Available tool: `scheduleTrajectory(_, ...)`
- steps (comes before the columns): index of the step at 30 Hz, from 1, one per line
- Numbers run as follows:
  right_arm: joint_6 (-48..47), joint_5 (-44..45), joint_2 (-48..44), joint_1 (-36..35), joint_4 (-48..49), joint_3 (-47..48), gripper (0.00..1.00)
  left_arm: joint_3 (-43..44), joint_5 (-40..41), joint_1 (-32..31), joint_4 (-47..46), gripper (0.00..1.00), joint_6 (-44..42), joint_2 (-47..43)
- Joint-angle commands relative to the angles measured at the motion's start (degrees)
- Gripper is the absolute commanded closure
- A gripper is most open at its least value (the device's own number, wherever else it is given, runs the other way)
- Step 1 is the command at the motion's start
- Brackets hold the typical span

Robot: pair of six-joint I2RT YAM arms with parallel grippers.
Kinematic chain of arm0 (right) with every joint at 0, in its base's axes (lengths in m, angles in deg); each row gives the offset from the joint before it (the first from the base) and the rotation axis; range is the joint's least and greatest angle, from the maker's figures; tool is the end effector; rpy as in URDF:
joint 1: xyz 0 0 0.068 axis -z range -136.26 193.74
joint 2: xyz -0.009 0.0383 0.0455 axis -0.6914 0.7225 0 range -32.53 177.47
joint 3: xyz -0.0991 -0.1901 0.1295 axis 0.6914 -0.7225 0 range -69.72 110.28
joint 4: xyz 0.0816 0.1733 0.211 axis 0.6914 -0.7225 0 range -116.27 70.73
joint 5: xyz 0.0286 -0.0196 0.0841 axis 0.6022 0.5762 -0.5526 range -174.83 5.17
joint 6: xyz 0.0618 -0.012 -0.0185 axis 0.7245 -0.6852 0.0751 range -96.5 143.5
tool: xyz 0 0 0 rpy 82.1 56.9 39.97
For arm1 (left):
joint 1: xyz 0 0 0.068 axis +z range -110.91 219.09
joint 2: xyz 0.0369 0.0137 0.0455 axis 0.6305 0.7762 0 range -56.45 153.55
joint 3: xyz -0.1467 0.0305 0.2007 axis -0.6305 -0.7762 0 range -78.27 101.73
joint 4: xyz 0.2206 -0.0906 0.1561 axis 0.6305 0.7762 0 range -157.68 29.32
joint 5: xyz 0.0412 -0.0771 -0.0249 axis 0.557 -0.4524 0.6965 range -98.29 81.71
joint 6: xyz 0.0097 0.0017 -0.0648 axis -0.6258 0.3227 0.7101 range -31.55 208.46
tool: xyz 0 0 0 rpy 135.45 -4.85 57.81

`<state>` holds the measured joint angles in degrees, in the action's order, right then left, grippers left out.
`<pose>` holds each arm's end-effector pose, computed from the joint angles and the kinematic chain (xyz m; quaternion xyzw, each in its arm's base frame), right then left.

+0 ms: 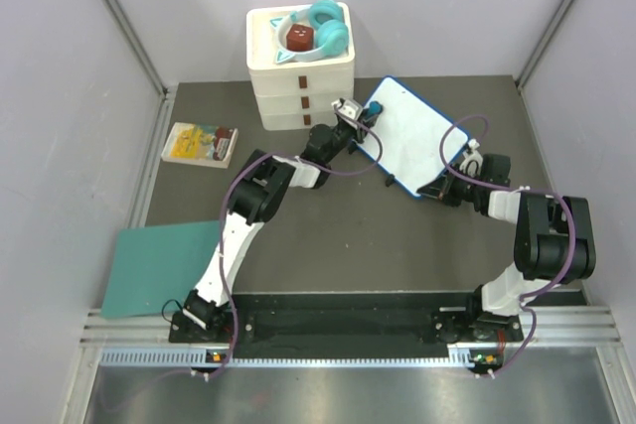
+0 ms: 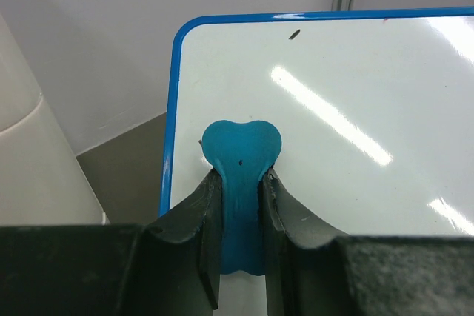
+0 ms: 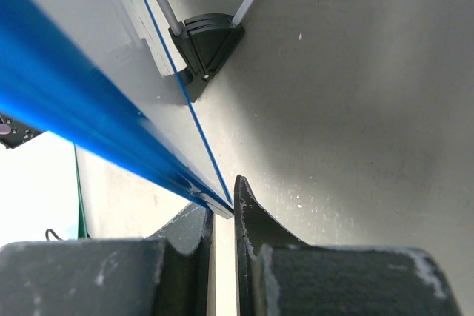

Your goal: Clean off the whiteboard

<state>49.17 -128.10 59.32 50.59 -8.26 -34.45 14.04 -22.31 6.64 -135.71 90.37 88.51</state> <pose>0.3067 -0.0013 0.0823 0.1072 0.8652 0.3942 0.2908 0.4560 -0.3047 0.1064 0.2521 0.5548 -0.3039 0.7324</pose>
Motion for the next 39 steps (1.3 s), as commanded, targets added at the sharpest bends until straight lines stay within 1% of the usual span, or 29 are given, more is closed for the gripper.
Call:
scheduleTrajectory(1,-4.14,-1.82,0.17,-2.81,-13.11,-2.83,1.0,2.42,0.22,-0.07,-3.69,1.0,0.37,-1.18)
scheduleTrajectory(2,-4.14,-1.82,0.25,-2.72,-13.03,-2.83,1.0,3.83,0.14,-0.07,-3.95,1.0,1.24,-0.48)
scheduleTrajectory(5,-4.22,-1.82,0.25,-2.81,-13.03,-2.83,1.0,11.73,0.05,-0.34,-3.61,1.0,2.83,3.12)
scheduleTrajectory(6,-4.23,-1.82,0.26,-2.81,-13.03,-2.83,1.0,16.01,0.39,-0.51,-3.17,1.0,2.92,4.78)
scheduleTrajectory(11,-4.14,-1.91,0.34,-2.81,-13.03,-2.83,1.0,30.35,-1.36,-0.95,1.76,1.0,5.98,10.32)
scheduleTrajectory(16,-4.23,-2.0,0.26,-2.81,-13.03,-2.83,1.0,37.32,-1.71,-2.97,3.08,1.0,8.63,13.85)
scheduleTrajectory(19,-4.23,-2.0,0.17,-2.81,-12.94,-2.84,1.0,42.41,-1.45,-4.72,5.36,1.0,8.64,16.57)
scheduleTrajectory(20,-4.23,-2.0,0.17,-2.81,-12.94,-2.83,1.0,45.29,-1.27,-5.08,5.97,1.0,8.63,18.06)
scheduleTrajectory(23,-4.22,-2.08,0.17,-2.81,-12.94,-2.92,1.0,47.43,0.04,-6.05,7.82,1.0,7.85,19.65)
scheduleTrajectory(29,-4.31,-2.08,0.17,-2.81,-13.03,-2.84,1.0,47.61,2.86,-6.14,7.91,1.0,6.61,20.44)
scheduleTrajectory(34,-4.31,-2.17,0.25,-2.81,-12.94,-2.83,1.0,50.07,7.86,-5.53,8.7,0.98,6.17,22.55)
scheduleTrajectory(39,-4.31,-2.17,0.25,-2.81,-12.94,-2.83,1.0,48.58,9.27,-4.29,8.88,0.99,5.12,22.64)
